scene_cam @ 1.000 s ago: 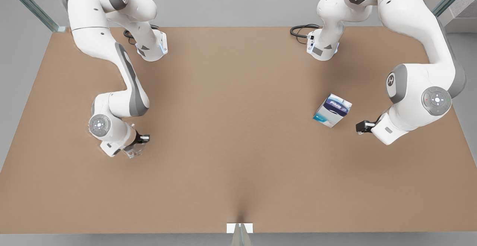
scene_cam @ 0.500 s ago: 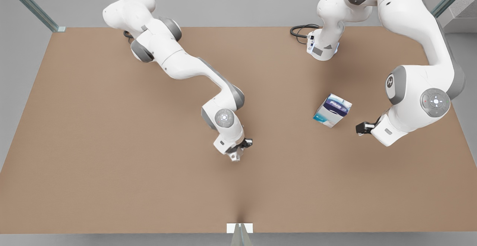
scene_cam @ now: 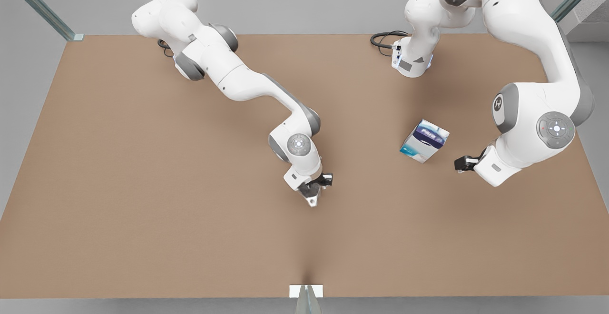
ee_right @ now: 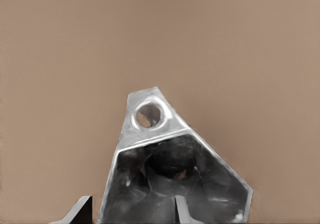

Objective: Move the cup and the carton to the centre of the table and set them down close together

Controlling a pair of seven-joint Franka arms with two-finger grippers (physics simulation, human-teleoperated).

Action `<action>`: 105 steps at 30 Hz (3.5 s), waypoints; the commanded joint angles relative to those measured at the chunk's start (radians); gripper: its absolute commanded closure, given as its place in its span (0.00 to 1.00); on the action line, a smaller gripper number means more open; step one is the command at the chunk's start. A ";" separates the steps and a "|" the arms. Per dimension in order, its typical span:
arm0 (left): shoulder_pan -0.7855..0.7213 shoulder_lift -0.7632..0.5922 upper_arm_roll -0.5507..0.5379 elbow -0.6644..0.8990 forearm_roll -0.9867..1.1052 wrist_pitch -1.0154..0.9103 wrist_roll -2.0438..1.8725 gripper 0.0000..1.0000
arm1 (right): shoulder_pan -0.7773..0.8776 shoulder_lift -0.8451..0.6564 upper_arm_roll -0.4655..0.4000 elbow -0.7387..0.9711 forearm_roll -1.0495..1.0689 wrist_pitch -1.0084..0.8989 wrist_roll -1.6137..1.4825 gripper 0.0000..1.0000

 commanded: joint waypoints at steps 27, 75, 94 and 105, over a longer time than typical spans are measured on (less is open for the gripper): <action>-0.009 -0.323 0.071 -0.577 -0.183 0.080 -0.493 0.00 | -0.759 -0.902 -0.078 -0.620 0.021 -0.533 -0.821 0.00; -0.055 -0.328 0.055 -0.957 -0.194 0.480 -0.920 0.41 | -0.765 -0.803 -0.081 -0.451 0.018 -0.567 -0.834 0.00; -0.204 -0.127 -0.411 -0.423 -0.194 0.269 -1.515 0.37 | -0.765 -0.801 -0.081 -0.453 0.018 -0.567 -0.834 0.00; -0.262 -0.045 -0.399 -0.342 -0.139 0.261 -1.576 0.34 | -0.767 -0.801 -0.081 -0.453 0.018 -0.567 -0.834 0.00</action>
